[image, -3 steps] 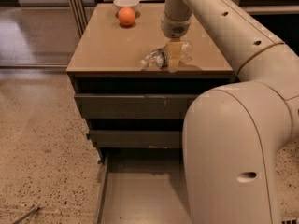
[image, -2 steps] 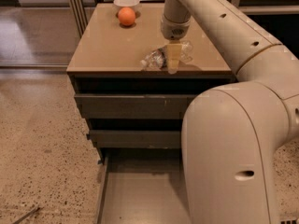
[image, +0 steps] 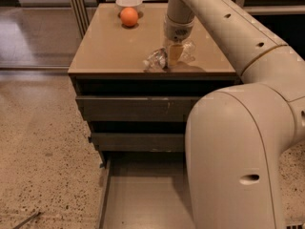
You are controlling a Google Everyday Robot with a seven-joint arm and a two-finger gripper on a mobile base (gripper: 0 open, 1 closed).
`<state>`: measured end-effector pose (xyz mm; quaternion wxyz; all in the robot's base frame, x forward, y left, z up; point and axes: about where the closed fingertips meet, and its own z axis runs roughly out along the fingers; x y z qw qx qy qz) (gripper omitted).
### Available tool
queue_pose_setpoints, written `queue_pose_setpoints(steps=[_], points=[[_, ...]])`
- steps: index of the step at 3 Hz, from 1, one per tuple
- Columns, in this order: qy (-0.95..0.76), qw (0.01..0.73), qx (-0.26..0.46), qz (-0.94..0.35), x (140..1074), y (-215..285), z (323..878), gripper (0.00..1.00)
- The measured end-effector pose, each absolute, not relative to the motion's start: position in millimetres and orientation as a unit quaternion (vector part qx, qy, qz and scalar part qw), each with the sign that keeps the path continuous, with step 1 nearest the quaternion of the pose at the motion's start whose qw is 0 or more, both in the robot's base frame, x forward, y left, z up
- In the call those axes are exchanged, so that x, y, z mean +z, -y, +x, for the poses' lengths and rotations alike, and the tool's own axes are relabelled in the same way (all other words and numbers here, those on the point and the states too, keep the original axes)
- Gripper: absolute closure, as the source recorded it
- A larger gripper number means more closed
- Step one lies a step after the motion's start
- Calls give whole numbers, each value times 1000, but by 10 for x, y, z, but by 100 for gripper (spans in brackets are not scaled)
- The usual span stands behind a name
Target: Place water bottle into bottom drawer
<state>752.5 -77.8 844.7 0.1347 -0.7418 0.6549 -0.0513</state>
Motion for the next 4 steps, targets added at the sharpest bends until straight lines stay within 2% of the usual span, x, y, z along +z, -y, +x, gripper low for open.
queue_pose_setpoints(steps=[2, 3, 4], points=[[-655, 135, -51, -742, 8446, 778, 7525, 89], [-655, 135, -51, -742, 8446, 778, 7526, 100], [-655, 134, -52, -742, 8437, 774, 7529, 100]])
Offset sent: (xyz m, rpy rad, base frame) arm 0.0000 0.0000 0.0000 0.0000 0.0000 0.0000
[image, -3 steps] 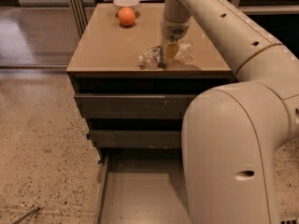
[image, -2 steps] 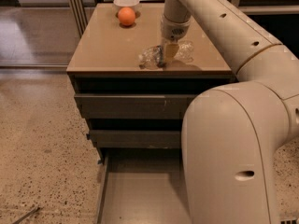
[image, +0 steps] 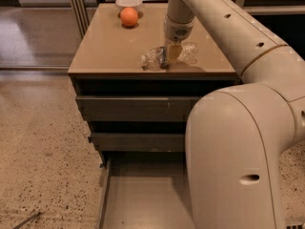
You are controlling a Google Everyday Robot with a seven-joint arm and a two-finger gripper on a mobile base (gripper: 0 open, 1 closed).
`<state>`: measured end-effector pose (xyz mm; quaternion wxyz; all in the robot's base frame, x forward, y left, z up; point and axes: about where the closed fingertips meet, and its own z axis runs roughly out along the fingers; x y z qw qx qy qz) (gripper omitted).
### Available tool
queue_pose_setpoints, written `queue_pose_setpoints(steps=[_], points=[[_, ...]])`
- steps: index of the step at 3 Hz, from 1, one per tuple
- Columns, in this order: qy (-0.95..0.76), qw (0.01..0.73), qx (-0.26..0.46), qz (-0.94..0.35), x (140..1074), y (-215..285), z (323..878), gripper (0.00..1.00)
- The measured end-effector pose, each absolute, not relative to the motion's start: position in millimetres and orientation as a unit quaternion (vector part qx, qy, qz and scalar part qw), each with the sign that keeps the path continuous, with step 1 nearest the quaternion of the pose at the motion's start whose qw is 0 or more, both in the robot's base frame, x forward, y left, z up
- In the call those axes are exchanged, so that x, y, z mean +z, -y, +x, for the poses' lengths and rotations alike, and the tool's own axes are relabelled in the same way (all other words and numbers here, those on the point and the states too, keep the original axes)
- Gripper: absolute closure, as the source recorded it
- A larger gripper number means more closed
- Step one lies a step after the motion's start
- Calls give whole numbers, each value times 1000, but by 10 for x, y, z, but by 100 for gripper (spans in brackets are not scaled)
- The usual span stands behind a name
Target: Place water bottle into bottom drawer
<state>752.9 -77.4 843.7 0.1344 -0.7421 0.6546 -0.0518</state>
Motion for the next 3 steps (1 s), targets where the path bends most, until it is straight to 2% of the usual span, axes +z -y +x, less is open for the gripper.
queue_pose_setpoints(steps=[1, 3], points=[[-646, 110, -76, -751, 8532, 749, 7441, 100], [-636, 146, -47, -756, 9179, 846, 6719, 100]])
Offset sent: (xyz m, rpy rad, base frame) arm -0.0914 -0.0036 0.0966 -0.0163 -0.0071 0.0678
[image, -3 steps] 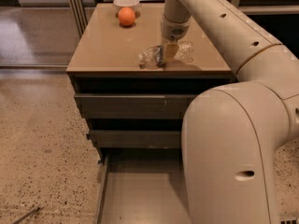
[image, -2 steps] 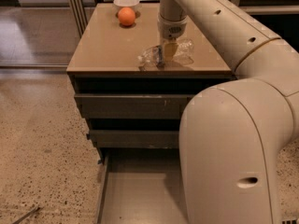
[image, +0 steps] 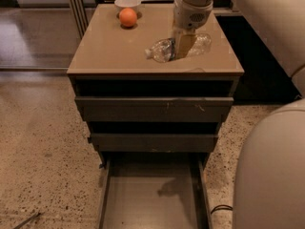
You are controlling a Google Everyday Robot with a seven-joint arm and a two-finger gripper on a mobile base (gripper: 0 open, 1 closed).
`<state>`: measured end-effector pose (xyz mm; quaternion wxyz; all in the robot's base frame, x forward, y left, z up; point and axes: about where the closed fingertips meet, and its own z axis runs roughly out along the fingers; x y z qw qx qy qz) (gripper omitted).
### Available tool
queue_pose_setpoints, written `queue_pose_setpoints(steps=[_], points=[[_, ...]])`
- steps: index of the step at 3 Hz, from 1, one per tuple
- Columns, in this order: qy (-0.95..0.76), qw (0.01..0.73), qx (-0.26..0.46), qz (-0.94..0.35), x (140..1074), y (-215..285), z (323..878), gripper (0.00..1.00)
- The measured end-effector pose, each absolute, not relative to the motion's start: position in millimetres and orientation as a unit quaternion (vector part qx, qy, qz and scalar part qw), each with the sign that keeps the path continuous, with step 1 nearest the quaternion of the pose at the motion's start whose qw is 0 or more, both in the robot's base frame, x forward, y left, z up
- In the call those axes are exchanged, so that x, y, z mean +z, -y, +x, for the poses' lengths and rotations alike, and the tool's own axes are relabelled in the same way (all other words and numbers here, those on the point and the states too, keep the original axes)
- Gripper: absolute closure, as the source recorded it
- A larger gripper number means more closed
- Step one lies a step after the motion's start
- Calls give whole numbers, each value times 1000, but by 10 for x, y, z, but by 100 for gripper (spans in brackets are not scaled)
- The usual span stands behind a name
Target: Place water bottle into bottom drawer
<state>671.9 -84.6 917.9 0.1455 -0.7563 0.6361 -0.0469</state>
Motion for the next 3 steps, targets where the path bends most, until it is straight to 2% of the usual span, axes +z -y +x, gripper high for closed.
queue_pose_setpoints(steps=[1, 2, 3], points=[[-627, 207, 24, -750, 9110, 778, 6399, 100], [-635, 252, 54, -728, 9197, 865, 6311, 100], [-633, 251, 55, -731, 9196, 812, 6211, 100]])
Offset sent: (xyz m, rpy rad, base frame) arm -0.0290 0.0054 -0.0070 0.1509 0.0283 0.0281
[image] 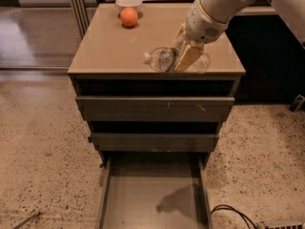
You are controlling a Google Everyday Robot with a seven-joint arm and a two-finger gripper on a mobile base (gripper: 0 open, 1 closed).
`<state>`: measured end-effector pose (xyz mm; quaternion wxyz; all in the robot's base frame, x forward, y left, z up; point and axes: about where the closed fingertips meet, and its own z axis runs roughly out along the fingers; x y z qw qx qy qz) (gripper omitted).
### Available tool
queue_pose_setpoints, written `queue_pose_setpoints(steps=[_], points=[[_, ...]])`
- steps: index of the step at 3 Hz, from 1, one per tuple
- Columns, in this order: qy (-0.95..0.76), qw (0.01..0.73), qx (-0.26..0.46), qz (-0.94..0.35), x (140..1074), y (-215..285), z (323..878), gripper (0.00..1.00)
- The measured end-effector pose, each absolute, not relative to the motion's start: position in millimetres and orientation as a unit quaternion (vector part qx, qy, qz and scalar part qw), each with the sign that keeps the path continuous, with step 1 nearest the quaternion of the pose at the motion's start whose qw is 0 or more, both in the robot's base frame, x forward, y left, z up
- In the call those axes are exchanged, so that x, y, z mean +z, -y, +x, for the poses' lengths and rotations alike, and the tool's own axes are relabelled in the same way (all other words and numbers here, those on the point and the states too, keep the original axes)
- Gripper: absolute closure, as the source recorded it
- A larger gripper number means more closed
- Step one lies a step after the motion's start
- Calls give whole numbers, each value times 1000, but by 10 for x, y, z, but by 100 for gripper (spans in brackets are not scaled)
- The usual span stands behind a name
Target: Place water bottle into bottom drawer
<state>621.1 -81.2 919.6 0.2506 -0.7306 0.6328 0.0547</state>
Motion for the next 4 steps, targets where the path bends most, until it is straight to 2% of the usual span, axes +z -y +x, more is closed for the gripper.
queue_pose_setpoints(steps=[2, 3, 4], points=[[-651, 239, 38, -719, 8979, 731, 5572, 100], [-667, 218, 48, -711, 8408, 703, 5323, 100], [-678, 211, 94, -698, 7787, 707, 5108, 100]])
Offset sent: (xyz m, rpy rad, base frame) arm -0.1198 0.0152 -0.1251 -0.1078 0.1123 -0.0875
